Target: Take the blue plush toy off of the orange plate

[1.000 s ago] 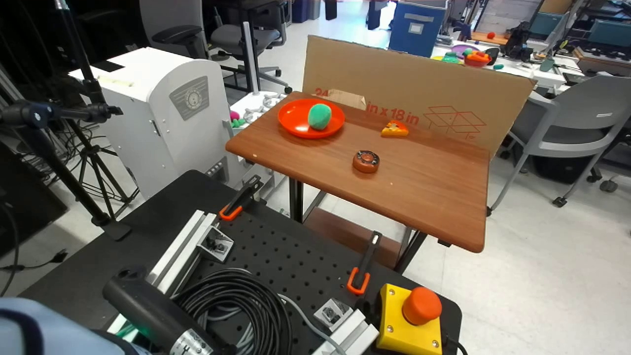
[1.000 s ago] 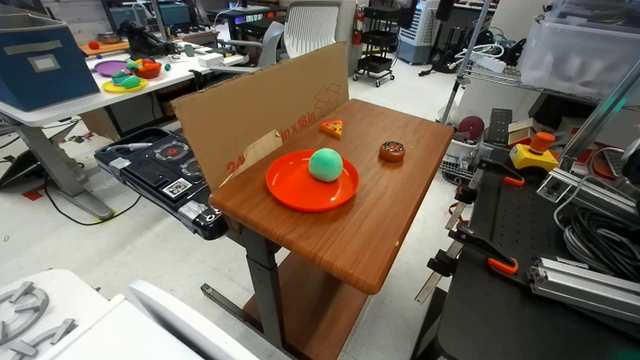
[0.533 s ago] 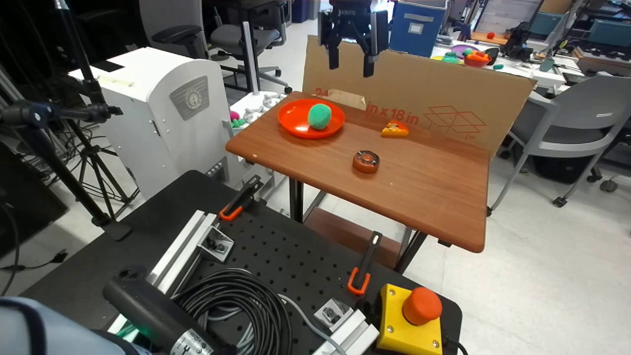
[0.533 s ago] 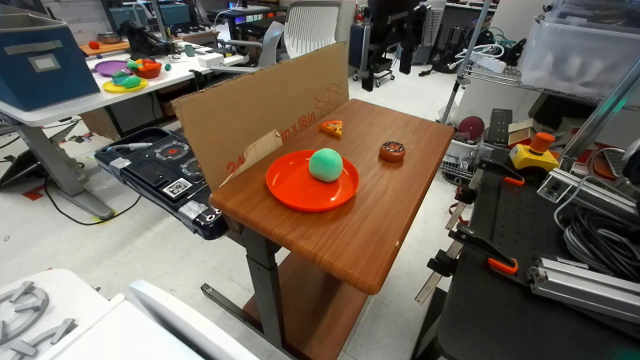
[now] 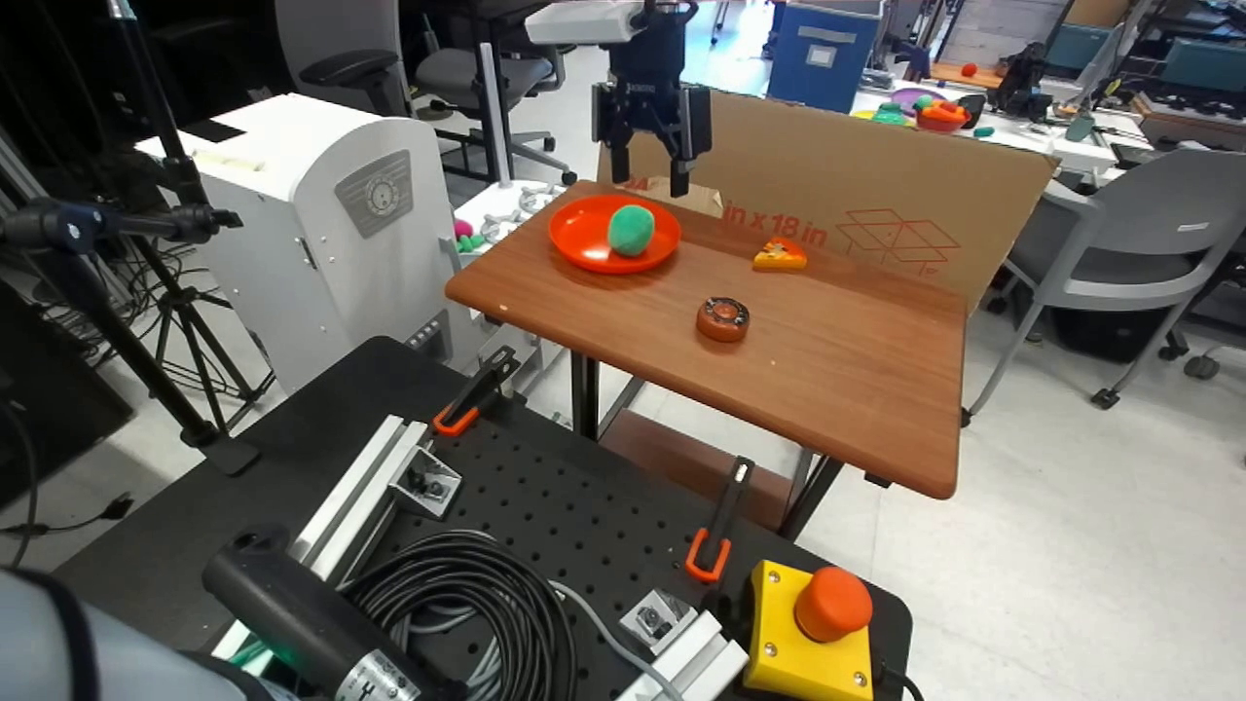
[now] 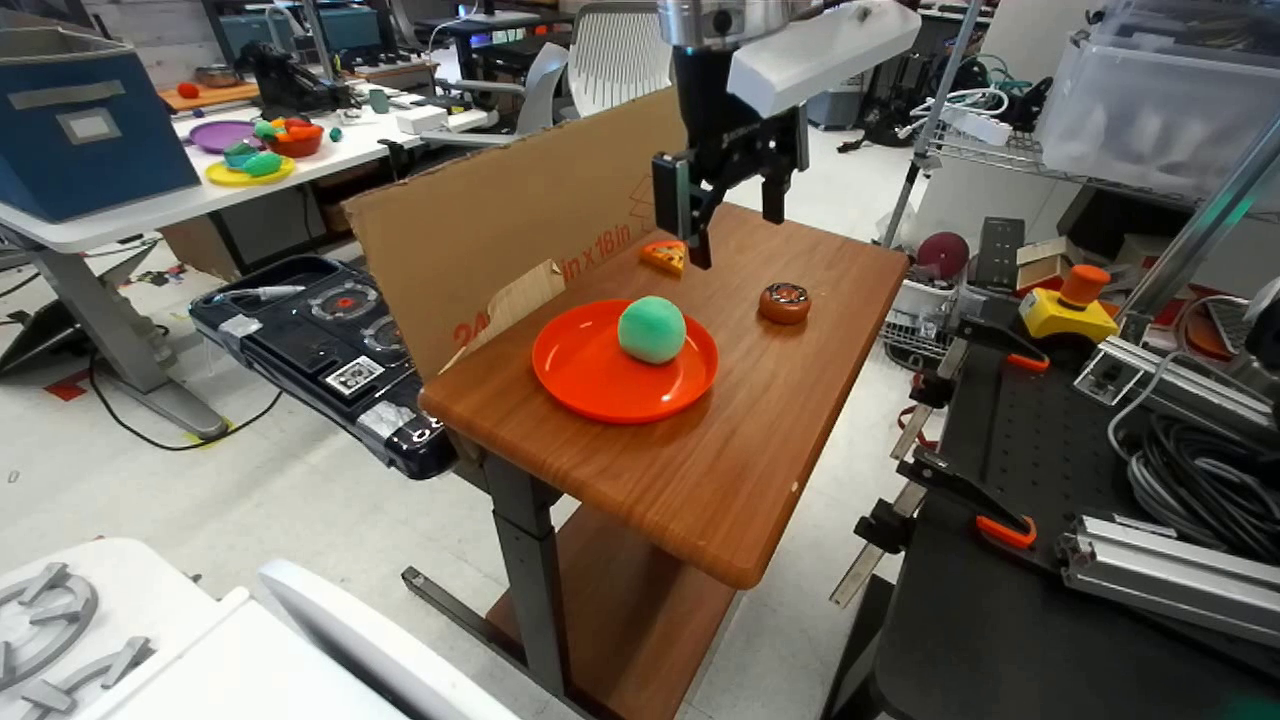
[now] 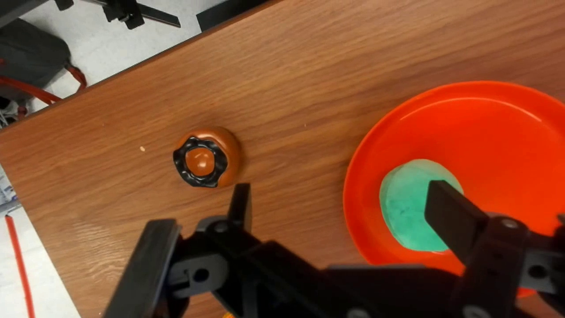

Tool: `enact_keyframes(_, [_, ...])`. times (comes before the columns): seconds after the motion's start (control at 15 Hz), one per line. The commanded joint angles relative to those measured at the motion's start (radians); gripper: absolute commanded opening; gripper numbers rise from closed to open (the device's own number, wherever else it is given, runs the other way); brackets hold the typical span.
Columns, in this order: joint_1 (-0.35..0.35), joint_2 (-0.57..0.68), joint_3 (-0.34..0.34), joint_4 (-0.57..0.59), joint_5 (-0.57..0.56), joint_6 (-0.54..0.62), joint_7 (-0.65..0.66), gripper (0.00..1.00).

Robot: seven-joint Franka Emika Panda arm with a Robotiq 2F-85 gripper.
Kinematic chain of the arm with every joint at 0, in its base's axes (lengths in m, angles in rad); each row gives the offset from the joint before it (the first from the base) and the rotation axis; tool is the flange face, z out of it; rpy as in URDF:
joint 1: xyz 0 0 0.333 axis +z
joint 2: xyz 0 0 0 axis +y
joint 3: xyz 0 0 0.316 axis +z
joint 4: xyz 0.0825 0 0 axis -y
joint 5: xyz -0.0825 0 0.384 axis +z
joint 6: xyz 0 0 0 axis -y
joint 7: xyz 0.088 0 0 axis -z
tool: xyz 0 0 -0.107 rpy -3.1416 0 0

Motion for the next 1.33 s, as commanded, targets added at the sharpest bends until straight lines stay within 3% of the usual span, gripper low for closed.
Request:
enact_keyframes(0.0, [0.036,0.093,-0.022,0.139,0.053,-0.098,-0.002,1.00])
enact_keyframes(0.53, [0.071,0.262,-0.046,0.360,0.109,-0.173,0.022,1.00])
enact_keyframes(0.8, [0.083,0.329,-0.075,0.406,0.094,-0.112,0.047,1.00])
enact_keyframes(1.27, [0.082,0.402,-0.078,0.441,0.128,-0.131,0.048,1.00])
